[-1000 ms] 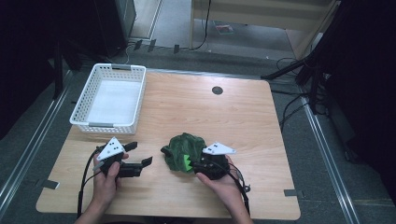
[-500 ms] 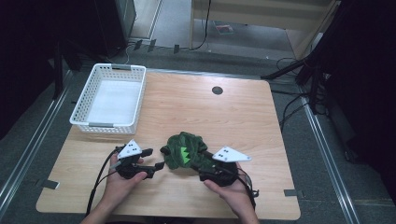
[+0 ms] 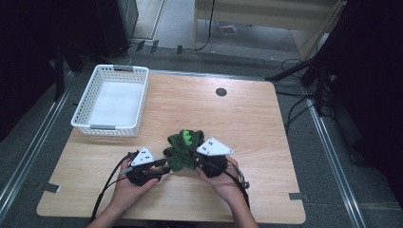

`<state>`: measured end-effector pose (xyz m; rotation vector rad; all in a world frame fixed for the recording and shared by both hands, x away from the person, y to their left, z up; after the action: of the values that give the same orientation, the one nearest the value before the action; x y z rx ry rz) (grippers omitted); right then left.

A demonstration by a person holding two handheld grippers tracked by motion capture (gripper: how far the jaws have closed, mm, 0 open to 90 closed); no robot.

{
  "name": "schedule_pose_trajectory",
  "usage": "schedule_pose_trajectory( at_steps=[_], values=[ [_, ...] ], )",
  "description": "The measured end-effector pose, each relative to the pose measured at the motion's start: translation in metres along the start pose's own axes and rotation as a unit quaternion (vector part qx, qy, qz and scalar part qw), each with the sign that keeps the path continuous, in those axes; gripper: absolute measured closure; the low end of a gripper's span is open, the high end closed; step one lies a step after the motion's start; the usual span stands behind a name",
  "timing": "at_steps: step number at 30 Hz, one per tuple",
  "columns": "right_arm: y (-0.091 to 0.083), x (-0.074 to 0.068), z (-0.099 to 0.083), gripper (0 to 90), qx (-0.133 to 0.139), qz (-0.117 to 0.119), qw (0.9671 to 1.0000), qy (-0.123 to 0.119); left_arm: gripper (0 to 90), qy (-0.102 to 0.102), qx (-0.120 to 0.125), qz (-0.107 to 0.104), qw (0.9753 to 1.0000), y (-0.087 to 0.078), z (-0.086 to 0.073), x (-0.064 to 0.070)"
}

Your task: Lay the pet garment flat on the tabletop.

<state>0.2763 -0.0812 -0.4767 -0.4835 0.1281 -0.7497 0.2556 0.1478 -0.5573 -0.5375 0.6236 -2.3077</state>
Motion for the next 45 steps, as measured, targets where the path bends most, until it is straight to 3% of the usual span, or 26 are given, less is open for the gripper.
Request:
schedule_pose_trajectory(
  at_steps=[3, 4, 5, 6, 7, 8, 9, 11, 13, 17, 19, 20, 23, 27, 29, 32, 34, 36, 37, 38, 40, 43, 45],
  values=[
    [0.018, 0.024, 0.026, 90.0, 0.025, -0.017, 0.999, 0.034, 66.6, -0.002, -0.001, -0.001, 1.0, 0.0, 0.0, -0.001],
    [0.025, 0.036, 0.034, 87.3, 0.029, -0.035, 0.9975, 0.054, 67.4, -0.004, 0.0, -0.001, 1.0, 0.0, 0.0, -0.001],
    [0.032, 0.048, 0.041, 80.1, 0.019, -0.066, 0.9941, 0.084, 67.2, -0.004, 0.0, -0.002, 1.0, 0.0, 0.0, -0.002],
    [0.035, 0.059, 0.047, 72.4, 0.003, -0.096, 0.9886, 0.115, 66.7, -0.005, -0.002, -0.004, 1.0, -0.001, 0.0, -0.002],
    [0.036, 0.066, 0.05, 62.4, -0.008, -0.106, 0.9842, 0.142, 65.8, -0.009, 0.0, -0.008, 0.9999, -0.003, -0.001, -0.003],
    [0.034, 0.069, 0.051, 54.6, -0.005, -0.097, 0.9823, 0.16, 64.1, -0.013, 0.005, -0.013, 0.9998, -0.004, -0.001, -0.004],
    [0.029, 0.069, 0.05, 49.6, -0.002, -0.082, 0.9831, 0.164, 62.1, -0.017, 0.008, -0.02, 0.9996, -0.006, -0.001, -0.005],
    [0.019, 0.061, 0.036, 46.3, -0.001, -0.066, 0.9882, 0.138, 56.4, -0.033, 0.018, -0.025, 0.999, -0.008, -0.001, -0.008],
    [0.013, 0.05, 0.013, 45.7, -0.018, -0.05, 0.9913, 0.12, 45.4, -0.041, 0.021, -0.021, 0.9987, -0.008, 0.0, -0.01],
    [0.007, 0.029, -0.037, 47.7, -0.066, -0.014, 0.9928, 0.099, 39.9, -0.036, 0.026, -0.027, 0.9986, -0.006, 0.002, -0.003],
    [0.006, 0.024, -0.056, 50.5, -0.085, 0.001, 0.9925, 0.088, 40.5, -0.023, 0.019, -0.025, 0.9992, -0.002, 0.004, 0.003],
    [0.006, 0.024, -0.062, 50.8, -0.094, -0.001, 0.9916, 0.088, 44.1, -0.018, 0.017, -0.027, 0.9993, 0.001, 0.004, 0.006],
    [0.005, 0.025, -0.071, 50.3, -0.1, 0.01, 0.9876, 0.12, 53.7, -0.016, 0.007, -0.012, 0.9998, 0.007, 0.008, 0.009],
    [-0.01, 0.023, -0.066, 41.0, -0.087, 0.03, 0.9889, 0.117, 74.6, -0.014, 0.0, -0.008, 0.9999, 0.01, 0.01, 0.009],
    [-0.02, 0.024, -0.067, 35.1, -0.084, 0.034, 0.9898, 0.11, 83.5, -0.021, 0.0, -0.018, 0.9996, 0.01, 0.01, 0.006],
    [-0.028, 0.024, -0.077, 16.6, -0.114, -0.002, 0.9894, 0.089, 90.0, -0.026, 0.005, -0.036, 0.999, 0.006, 0.01, 0.005],
    [-0.029, 0.026, -0.085, 15.6, -0.132, -0.025, 0.9875, 0.083, 90.0, -0.026, 0.012, -0.042, 0.9987, 0.002, 0.011, 0.004],
    [-0.028, 0.03, -0.089, 16.4, -0.134, -0.021, 0.9867, 0.088, 90.0, -0.027, 0.019, -0.039, 0.9987, -0.002, 0.013, 0.003],
    [-0.027, 0.031, -0.09, 18.2, -0.134, -0.02, 0.9866, 0.09, 83.8, -0.023, 0.024, -0.032, 0.9989, -0.003, 0.013, 0.003],
    [-0.027, 0.031, -0.091, 20.3, -0.134, -0.019, 0.9866, 0.092, 70.9, -0.02, 0.028, -0.02, 0.9992, -0.004, 0.013, 0.004],
    [-0.027, 0.031, -0.092, 27.7, -0.132, -0.017, 0.9872, 0.089, 46.2, -0.012, 0.019, -0.015, 0.9996, -0.003, 0.012, 0.006],
    [-0.028, 0.028, -0.093, 35.0, -0.133, -0.018, 0.9878, 0.079, 26.7, 0.01, -0.017, 0.022, 0.9996, 0.006, 0.01, 0.016],
    [-0.026, 0.028, -0.094, 38.5, -0.134, -0.027, 0.9879, 0.074, 21.7, 0.016, -0.021, 0.042, 0.9988, 0.011, 0.01, 0.021]
  ],
)
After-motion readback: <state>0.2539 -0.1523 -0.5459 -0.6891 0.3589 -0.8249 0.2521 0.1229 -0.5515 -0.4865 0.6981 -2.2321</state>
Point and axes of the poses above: each handheld gripper's, and its own axes: y roughly forward along the jaws, z roughly out of its top, x roughly to its right, the point moved 1 cm from there along y, roughly forward along the jaws, and after that the axes turned 2 degrees about -y, right-handed, at the moved point
